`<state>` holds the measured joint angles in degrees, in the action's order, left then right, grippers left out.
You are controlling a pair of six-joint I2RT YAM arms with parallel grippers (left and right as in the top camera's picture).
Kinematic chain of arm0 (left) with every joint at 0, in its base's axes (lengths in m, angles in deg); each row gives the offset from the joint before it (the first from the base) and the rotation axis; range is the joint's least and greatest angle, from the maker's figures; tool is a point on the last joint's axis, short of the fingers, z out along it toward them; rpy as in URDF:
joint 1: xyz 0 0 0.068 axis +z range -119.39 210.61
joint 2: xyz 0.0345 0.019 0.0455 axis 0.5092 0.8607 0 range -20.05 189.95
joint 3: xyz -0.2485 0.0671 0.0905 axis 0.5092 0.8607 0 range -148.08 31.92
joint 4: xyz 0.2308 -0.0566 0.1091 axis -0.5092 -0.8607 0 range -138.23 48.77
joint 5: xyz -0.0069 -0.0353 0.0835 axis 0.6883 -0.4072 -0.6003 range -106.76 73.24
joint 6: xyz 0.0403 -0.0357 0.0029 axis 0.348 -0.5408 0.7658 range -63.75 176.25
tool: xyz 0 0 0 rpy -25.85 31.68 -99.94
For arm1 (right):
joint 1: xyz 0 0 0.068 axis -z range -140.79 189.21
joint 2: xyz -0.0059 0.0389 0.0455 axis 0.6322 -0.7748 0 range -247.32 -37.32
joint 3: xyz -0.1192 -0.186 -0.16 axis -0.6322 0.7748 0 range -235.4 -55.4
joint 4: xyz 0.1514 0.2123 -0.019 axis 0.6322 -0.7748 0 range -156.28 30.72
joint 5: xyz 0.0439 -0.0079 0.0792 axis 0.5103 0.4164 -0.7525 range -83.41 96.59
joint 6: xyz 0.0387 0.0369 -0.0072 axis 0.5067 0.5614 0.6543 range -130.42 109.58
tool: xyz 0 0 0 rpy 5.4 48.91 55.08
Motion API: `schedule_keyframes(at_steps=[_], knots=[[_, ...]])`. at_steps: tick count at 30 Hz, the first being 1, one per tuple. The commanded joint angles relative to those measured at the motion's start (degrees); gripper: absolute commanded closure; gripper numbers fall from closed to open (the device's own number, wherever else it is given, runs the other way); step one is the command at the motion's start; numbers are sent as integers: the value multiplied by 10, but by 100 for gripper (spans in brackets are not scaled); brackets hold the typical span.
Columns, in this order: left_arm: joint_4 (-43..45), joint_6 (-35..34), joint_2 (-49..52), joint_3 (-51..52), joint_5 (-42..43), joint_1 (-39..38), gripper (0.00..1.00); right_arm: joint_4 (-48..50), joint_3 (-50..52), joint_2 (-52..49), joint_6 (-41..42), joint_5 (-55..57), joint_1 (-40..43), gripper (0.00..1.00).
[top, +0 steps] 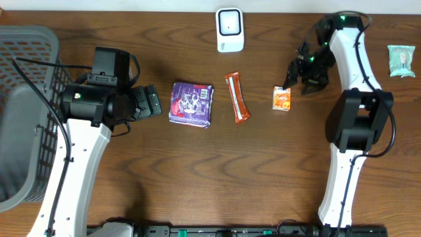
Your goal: Scan the item barcode
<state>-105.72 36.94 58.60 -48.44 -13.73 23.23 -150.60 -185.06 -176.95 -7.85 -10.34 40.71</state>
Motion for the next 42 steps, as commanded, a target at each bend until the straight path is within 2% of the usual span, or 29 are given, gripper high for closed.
schedule_keyframes(at_steps=[1, 13, 22, 24, 27, 29, 32, 33, 36, 42], knots=[[-2, 1, 1, -3, -5, 2, 2, -14, -30, 25, 17, 101, -36, 40], [-2, 1, 1, -3, -5, 2, 2, 57, 34, 25, 167, 343, -160, 46], [-2, 1, 1, -3, -5, 2, 2, 139, 134, 25, 182, 365, -184, 49], [-2, 1, 1, -3, -5, 2, 2, 146, 143, 25, 182, 365, -184, 55], [-2, 1, 1, -3, -5, 2, 2, 147, 146, 25, 182, 362, -184, 70], [-2, 1, 1, -3, -5, 2, 2, 147, 146, 25, 182, 358, -184, 74], [-2, 1, 1, -3, -5, 2, 2, 147, 146, 25, 173, 315, -182, 85], [-2, 1, 1, -3, -5, 2, 2, 150, 146, 25, 161, 288, -179, 86], [-2, 1, 1, -3, -5, 2, 2, 156, 139, 25, 115, 171, -165, 99], [-2, 1, 1, -3, -5, 2, 2, 142, 111, 25, 14, -149, -111, 99]])
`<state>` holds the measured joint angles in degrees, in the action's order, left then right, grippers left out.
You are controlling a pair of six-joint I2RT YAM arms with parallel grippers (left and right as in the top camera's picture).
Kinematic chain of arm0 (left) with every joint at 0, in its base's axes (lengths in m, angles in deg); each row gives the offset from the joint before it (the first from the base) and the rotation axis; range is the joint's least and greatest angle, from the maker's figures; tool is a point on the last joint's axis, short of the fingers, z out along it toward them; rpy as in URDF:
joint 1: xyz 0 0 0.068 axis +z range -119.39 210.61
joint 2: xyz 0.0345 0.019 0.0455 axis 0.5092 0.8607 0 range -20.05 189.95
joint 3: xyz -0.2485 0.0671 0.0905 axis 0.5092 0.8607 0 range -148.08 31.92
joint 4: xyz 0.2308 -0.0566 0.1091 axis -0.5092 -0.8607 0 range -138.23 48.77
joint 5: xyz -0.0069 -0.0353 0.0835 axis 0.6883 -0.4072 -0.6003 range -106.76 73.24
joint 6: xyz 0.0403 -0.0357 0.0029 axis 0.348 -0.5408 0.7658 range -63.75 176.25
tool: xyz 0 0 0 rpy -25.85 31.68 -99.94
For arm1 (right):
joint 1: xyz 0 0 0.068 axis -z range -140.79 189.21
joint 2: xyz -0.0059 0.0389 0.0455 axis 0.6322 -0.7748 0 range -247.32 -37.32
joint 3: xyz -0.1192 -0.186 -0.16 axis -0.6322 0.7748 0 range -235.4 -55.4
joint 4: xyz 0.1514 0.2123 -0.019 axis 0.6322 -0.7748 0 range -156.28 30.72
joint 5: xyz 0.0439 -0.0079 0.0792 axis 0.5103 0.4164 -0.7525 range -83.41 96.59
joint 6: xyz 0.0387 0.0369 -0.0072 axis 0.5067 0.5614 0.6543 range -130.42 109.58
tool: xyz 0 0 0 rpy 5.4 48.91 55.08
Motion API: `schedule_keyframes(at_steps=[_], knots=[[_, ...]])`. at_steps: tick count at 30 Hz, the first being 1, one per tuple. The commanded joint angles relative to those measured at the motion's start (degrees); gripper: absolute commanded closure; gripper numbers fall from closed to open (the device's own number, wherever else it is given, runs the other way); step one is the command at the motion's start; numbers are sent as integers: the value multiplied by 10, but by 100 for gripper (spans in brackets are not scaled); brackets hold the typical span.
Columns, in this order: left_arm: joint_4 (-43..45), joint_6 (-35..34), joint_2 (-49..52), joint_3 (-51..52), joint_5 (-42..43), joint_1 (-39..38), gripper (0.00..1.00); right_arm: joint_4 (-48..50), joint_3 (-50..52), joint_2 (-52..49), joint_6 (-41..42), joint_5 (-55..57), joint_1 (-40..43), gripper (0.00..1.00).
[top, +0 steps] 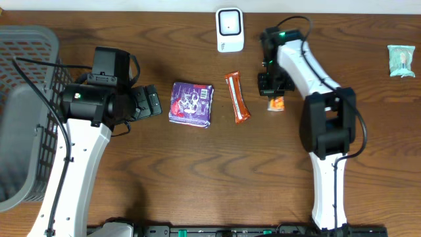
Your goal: Scan the item barcode
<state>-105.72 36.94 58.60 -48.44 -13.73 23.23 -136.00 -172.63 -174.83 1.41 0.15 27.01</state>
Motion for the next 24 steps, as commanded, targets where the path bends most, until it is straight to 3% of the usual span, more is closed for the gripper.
schedule_keyframes(at_steps=[1, 5, 11, 18, 21, 22, 24], knots=[[-2, 1, 1, -3, -5, 2, 2, -10, -14, 4, -92, -307, 37, 99], [-2, 1, 1, -3, -5, 2, 2, -39, -14, 4, -146, -419, 75, 99], [-2, 1, 1, -3, -5, 2, 2, -65, 13, 4, -190, -425, 110, 99], [-2, 1, 1, -3, -5, 2, 2, 5, 117, 3, -189, -402, 159, 99], [-2, 1, 1, -3, -5, 2, 2, 8, 122, 4, -167, -338, 188, 90], [-2, 1, 1, -3, -5, 2, 2, -12, 109, 6, -164, -327, 204, 77], [-2, 1, 1, -3, -5, 2, 2, -40, 87, 8, -165, -323, 217, 67]])
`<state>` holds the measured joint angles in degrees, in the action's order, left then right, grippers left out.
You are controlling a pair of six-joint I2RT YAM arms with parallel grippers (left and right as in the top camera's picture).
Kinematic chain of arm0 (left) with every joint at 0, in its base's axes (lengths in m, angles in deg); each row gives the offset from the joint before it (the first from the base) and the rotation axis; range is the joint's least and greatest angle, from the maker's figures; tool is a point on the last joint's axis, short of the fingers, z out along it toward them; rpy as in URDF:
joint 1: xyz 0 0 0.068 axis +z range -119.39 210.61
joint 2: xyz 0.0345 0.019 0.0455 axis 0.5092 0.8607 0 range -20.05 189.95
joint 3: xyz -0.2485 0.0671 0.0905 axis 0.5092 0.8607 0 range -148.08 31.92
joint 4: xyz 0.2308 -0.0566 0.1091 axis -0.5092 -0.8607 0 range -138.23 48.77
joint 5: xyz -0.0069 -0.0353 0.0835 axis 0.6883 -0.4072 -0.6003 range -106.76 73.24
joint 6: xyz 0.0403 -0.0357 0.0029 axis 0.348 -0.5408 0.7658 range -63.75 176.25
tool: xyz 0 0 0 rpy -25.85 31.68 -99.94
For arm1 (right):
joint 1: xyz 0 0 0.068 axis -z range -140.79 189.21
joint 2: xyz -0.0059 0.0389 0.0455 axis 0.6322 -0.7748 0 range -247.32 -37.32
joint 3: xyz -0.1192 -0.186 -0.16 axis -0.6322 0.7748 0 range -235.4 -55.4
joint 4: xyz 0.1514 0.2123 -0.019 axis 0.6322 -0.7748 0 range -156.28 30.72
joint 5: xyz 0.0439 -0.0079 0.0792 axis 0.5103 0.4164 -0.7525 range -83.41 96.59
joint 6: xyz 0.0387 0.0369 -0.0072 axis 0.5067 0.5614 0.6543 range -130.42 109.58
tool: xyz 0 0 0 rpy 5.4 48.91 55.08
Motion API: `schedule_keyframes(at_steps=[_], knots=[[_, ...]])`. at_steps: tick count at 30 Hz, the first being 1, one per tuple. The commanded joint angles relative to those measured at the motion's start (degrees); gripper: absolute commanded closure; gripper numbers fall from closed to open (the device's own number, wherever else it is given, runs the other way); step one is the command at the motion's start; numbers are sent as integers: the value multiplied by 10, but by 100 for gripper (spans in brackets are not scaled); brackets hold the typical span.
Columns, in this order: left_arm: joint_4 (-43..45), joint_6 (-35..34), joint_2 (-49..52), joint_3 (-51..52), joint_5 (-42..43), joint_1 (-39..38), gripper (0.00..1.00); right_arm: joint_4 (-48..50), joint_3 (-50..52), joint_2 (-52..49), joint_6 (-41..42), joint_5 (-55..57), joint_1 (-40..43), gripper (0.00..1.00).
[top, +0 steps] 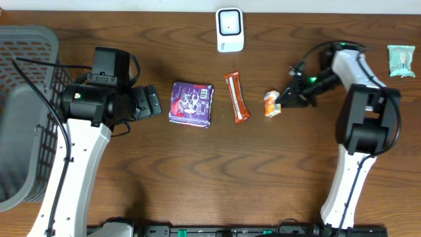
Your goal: Scan the item barcode
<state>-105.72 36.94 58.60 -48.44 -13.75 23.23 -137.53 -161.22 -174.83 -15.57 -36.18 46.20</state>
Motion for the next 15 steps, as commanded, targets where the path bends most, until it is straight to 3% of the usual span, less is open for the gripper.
schedule_keyframes(at_steps=[1, 4, 15], knots=[[-2, 1, 1, -3, -5, 2, 2, -34, -37, 9, 4, 43, 29, 63], [-2, 1, 1, -3, -5, 2, 2, -83, -88, 10, 3, 77, 36, 54], [-2, 1, 1, -3, -5, 2, 2, -90, -108, 10, 9, 148, -4, 59]])
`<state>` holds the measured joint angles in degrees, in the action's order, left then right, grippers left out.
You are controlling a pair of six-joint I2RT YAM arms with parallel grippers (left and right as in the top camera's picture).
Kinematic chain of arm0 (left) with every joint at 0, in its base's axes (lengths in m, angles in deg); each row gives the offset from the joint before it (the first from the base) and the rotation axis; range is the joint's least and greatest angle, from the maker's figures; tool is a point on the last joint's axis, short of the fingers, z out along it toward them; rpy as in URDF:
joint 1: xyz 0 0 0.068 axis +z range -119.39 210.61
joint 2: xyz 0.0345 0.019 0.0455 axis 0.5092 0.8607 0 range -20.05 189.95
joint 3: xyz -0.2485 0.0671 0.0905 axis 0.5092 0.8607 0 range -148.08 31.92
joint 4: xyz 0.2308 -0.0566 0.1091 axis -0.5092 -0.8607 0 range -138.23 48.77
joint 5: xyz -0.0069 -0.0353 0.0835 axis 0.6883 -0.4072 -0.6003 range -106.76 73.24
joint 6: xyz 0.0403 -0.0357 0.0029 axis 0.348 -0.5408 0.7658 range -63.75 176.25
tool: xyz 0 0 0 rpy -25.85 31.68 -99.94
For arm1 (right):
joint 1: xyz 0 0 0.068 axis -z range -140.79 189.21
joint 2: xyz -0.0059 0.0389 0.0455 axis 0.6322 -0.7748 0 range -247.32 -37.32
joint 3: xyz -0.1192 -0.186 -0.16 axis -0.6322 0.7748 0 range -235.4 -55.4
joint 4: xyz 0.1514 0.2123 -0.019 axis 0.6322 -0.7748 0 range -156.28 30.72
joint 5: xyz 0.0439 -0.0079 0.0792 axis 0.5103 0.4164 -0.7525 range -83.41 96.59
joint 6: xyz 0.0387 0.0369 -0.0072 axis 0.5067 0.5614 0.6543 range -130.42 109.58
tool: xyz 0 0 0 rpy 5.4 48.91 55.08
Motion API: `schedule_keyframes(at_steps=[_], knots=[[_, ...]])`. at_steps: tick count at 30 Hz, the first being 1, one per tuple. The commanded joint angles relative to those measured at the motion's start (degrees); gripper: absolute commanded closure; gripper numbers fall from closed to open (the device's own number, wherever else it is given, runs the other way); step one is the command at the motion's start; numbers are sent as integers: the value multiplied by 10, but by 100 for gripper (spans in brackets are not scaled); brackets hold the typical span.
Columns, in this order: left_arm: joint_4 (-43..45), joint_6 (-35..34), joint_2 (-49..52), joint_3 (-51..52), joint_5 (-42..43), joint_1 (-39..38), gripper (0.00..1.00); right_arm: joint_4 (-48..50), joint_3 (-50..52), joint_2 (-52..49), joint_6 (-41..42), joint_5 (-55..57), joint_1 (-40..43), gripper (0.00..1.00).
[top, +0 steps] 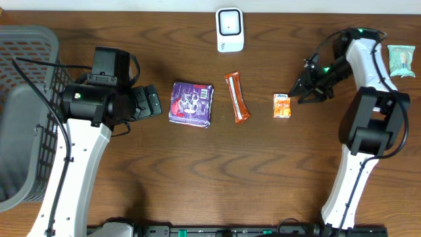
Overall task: Scan the item barcode
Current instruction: 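Hold the tissue pack in front of the white scanner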
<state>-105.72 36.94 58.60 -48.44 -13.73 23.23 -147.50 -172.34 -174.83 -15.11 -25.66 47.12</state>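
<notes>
The white barcode scanner [229, 29] stands at the back middle of the table. A small orange packet [282, 106] lies flat to the right of the middle. My right gripper [301, 91] hovers just right of it, open, a little apart from it. A purple packet [191, 103] and an orange-red bar [237, 97] lie left of the small packet. My left gripper [154, 102] sits open beside the purple packet's left edge, holding nothing.
A grey basket [26, 59] fills the left edge of the table. A pale green packet [400, 60] lies at the far right, beyond the right arm. The left arm's body stretches along the left front.
The right gripper was against the small orange packet, which stood tilted. Now the packet lies flat slightly further right, and the gripper is off it, up and to the right. The left arm is unchanged.
First the right gripper hung just right of the orange packet. Then the right arm was reaching left with the gripper over the packet. Then the gripper had the packet tilted up. Now the packet lies flat again and the gripper is apart from it.
</notes>
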Motion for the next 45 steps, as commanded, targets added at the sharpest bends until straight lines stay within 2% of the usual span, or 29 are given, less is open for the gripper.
schedule_keyframes(at_steps=[1, 10, 14, 16, 19, 25, 29, 34, 38, 41, 43, 45], knots=[[-2, 1, 1, -3, -5, 2, 2, 16, 8, 10, 12, 52, -16, 59], [-2, 1, 1, -3, -5, 2, 2, 117, 100, 10, 53, 66, -40, 60], [-2, 1, 1, -3, -5, 2, 2, 160, 146, 10, 53, 44, -43, 64], [-2, 1, 1, -3, -5, 2, 2, 168, 157, 10, 53, 40, -49, 72], [-2, 1, 1, -3, -5, 2, 2, 169, 157, 10, 53, 39, -57, 99], [-2, 1, 1, -3, -5, 2, 2, 162, 121, 12, 47, -13, -73, 99], [-2, 1, 1, -3, -5, 2, 2, 130, 24, 14, -3, -84, -88, 99], [-2, 1, 1, -3, -5, 2, 2, 113, -57, 16, -56, -88, -118, 99], [-2, 1, 1, -3, -5, 2, 2, 116, -72, 16, -72, -85, -138, 99], [-2, 1, 1, -3, -5, 2, 2, 135, -71, 16, -39, -36, -150, 99], [-2, 1, 1, -3, -5, 2, 2, 160, -74, 17, 38, 62, -165, 99], [-2, 1, 1, -3, -5, 2, 2, 174, -88, 18, 73, 147, -184, 99]])
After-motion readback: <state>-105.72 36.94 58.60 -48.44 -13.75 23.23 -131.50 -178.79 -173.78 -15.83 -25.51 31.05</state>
